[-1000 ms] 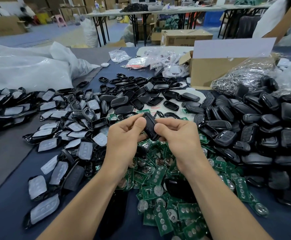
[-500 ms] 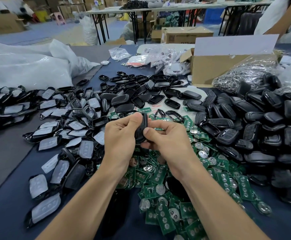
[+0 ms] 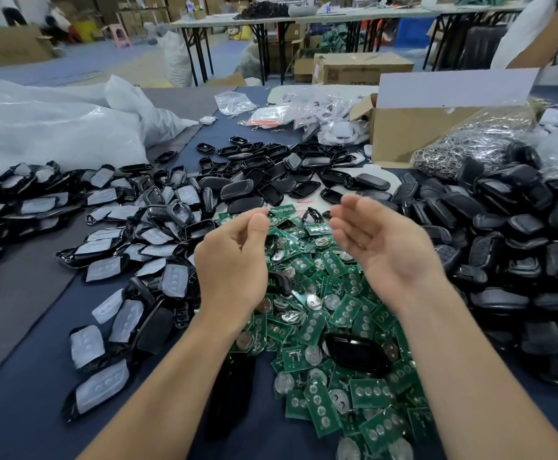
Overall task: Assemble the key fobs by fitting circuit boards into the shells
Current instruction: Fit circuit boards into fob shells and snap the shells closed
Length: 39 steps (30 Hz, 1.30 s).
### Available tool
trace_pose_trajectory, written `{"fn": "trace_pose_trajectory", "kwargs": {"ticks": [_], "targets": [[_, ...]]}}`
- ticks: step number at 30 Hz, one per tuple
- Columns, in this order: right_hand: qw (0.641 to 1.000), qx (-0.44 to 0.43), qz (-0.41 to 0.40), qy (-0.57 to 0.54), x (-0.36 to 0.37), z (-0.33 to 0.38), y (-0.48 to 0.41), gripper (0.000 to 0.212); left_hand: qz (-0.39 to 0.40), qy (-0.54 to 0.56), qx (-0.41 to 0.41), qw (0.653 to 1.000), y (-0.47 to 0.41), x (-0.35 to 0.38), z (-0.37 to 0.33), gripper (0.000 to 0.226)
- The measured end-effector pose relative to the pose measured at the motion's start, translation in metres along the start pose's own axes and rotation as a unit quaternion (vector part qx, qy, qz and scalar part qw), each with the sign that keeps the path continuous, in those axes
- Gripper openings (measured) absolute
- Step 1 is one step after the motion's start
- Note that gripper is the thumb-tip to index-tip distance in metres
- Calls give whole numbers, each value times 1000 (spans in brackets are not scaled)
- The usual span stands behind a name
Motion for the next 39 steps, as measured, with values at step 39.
{"fn": "trace_pose_trajectory", "kwargs": {"ticks": [39], "targets": [[946,-111,21,304,43,-42,24,20,250,105,-60,961,-9,9,3,38]]}}
Point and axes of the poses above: each hand's wrist, its own y-axis away from the middle knuckle, its own x-axis out of the palm, z = x × y, the point moved 3 cm from there along -y, towards the middle knuckle, and after that the axes turned 14 degrees about -x, right-handed, at the moved point
